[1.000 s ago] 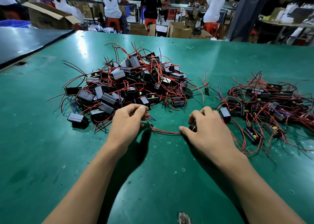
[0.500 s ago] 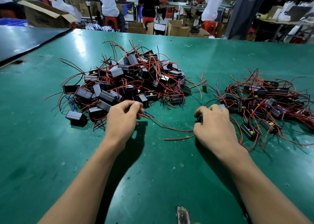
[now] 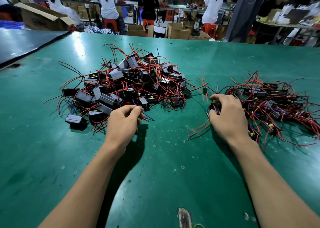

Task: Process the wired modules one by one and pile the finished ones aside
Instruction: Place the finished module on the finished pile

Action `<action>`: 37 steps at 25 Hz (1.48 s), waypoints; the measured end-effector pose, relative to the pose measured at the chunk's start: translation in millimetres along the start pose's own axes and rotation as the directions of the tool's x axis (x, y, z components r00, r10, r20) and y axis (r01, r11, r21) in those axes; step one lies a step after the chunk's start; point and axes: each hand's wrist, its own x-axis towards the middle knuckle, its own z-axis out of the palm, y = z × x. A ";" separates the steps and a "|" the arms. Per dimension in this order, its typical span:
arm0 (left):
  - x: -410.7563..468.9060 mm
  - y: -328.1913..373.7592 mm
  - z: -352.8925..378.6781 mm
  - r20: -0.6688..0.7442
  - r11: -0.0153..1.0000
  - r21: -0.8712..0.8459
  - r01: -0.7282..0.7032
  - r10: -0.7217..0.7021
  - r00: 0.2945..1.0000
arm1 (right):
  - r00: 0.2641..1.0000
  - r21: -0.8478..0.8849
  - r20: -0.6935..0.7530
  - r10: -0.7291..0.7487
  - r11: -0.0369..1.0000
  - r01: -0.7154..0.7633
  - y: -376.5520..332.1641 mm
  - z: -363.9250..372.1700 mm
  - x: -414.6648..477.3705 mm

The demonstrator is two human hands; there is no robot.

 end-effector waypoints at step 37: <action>4.2 -6.6 2.0 0.041 0.995 0.093 -0.023 0.019 0.999 | 0.951 -0.411 -0.066 0.301 0.860 -0.301 45.4 -3.8 73.2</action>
